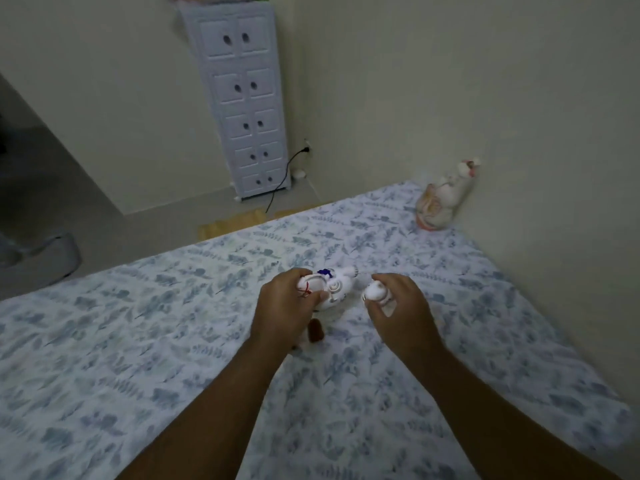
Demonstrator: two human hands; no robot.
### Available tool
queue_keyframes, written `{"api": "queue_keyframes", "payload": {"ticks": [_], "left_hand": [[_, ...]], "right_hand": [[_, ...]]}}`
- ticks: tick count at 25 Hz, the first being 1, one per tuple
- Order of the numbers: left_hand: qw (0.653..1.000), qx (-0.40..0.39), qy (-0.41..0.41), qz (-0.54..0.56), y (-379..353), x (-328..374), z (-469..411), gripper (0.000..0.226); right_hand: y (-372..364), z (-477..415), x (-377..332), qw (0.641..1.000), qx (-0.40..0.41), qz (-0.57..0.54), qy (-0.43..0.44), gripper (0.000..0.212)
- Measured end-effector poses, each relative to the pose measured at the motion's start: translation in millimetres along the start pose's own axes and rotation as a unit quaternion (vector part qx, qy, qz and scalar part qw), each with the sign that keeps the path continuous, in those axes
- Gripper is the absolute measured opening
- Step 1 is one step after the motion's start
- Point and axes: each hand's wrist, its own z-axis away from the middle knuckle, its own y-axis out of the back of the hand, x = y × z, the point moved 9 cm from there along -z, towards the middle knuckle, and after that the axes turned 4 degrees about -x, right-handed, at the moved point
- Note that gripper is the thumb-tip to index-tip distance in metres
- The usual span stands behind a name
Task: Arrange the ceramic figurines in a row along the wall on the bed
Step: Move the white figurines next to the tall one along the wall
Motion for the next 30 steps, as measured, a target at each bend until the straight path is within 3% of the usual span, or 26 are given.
{"api": "queue_keyframes", "payload": {"ticks": [8, 13, 20, 25, 30], "left_hand": [[0.996, -0.072, -0.043, 0.014, -202, 92, -84, 0.022], [0.993, -0.086, -0.081, 0.015, -279, 124, -126, 0.026], [0.992, -0.082, -0.087, 0.038, -314, 130, -146, 0.03], [0.98, -0.124, -0.068, 0.137, -319, 110, -145, 0.042], [0.98, -0.12, -0.08, 0.14, -320, 107, -143, 0.047]], "right_hand": [[78, -37, 195, 0.994, 0.021, 0.022, -0.106, 0.038], [88, -69, 253, 0.994, 0.024, 0.02, -0.107, 0.032], [80, -71, 286, 0.991, 0.064, 0.008, -0.118, 0.039], [74, -69, 299, 0.985, 0.08, -0.035, -0.149, 0.046], [76, -60, 294, 0.985, 0.095, -0.053, -0.132, 0.044]]}}
